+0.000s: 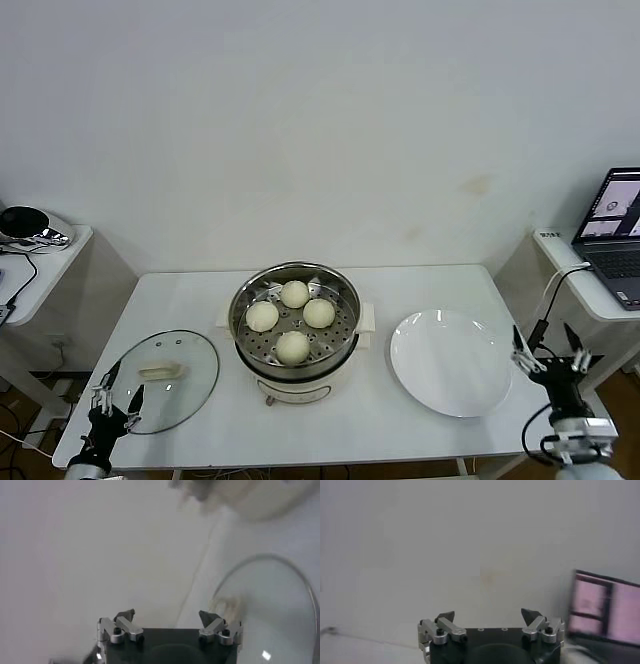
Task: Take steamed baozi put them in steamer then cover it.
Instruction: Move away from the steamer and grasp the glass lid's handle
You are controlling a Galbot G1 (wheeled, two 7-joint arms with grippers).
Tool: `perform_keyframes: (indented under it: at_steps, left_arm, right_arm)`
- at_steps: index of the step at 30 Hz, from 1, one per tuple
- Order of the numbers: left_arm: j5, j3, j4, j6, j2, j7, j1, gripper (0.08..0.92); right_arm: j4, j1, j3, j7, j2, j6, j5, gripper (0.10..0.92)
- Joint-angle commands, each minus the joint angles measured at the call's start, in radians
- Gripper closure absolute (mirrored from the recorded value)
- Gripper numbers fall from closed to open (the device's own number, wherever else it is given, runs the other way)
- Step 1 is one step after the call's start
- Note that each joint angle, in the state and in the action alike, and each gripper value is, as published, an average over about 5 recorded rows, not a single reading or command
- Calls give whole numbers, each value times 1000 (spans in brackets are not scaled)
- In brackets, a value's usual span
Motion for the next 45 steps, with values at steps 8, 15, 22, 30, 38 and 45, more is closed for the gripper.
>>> perform_keyframes:
  at_steps: [8,15,22,30,38,45]
  left_arm:
    - [295,60,266,-32,64,-23,-253,177]
    - [297,82,301,-35,64,-20,-278,177]
    - [298,105,317,-36,63,-18,-311,177]
    - [293,133,338,-41,59,-11,-359,177]
    - [288,137,362,-53,55,-2,-374,186]
    - [287,133,377,-69,57,10,-375,355]
  right_arm:
    - [28,-84,71,31,112,2,-39,203]
    - [32,-95,68,20,117,3,-50,203]
    - [30,-101,57,18,128,5,-64,203]
    - [32,-111,57,16,133,9,-69,203]
    - [31,-119,53,11,137,14,-80,203]
    - [30,-123,42,10,139,16,-85,203]
